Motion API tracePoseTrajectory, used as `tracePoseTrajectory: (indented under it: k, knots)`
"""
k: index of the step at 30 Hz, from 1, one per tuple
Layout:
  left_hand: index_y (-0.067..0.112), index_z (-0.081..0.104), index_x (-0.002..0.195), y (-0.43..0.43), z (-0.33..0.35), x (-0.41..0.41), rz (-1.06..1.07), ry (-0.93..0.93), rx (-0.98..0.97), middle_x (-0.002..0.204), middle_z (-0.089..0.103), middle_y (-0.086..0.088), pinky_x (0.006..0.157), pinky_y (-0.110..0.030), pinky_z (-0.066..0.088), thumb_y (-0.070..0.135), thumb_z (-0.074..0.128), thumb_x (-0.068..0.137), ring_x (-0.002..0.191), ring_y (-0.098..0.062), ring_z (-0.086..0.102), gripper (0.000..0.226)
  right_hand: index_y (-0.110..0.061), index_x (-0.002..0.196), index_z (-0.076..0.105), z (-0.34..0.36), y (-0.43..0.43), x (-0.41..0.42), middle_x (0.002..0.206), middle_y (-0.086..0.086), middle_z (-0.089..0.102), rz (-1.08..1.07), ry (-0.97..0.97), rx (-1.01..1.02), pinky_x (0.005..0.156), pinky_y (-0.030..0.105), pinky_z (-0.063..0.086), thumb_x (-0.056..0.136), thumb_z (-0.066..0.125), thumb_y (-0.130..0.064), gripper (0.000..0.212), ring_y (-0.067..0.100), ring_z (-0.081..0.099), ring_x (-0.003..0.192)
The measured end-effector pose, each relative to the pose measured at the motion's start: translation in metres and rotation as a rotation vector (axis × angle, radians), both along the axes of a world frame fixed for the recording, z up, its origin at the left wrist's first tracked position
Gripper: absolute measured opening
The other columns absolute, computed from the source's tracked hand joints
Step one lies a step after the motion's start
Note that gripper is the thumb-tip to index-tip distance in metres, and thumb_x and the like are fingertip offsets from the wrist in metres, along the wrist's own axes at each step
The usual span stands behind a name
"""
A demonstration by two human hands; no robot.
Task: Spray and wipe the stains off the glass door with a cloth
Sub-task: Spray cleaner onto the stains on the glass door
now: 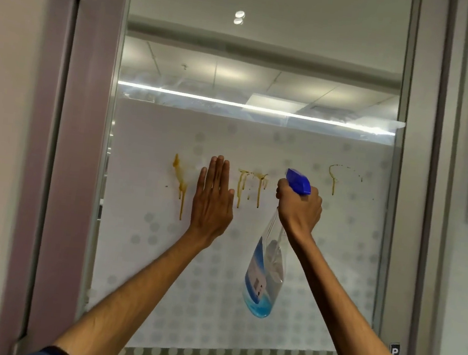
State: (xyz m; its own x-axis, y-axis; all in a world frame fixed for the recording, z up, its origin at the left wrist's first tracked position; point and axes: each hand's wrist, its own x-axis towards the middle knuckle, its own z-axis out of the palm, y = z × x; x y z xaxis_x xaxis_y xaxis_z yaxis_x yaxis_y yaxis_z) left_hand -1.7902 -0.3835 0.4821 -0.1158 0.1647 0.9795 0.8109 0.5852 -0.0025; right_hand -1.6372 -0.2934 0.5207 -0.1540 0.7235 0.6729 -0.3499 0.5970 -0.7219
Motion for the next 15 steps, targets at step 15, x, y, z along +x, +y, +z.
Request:
tracePoseTrajectory:
  k: [15]
  knots:
    - [-0.001, 0.016, 0.154, 0.032, 0.023, 0.019, -0.087, -0.001, -0.01, 0.164, 0.012, -0.019, 0.125, -0.046, 0.013, 0.03, 0.022, 0.103, 0.153, -0.032, 0.01, 0.06, -0.021, 0.066, 0.053, 0.008, 0.035, 0.005, 0.063, 0.001, 0.054, 0.002, -0.012, -0.011, 0.055, 0.025, 0.041, 0.084, 0.066, -0.026, 0.022, 0.013, 0.05, 0.057]
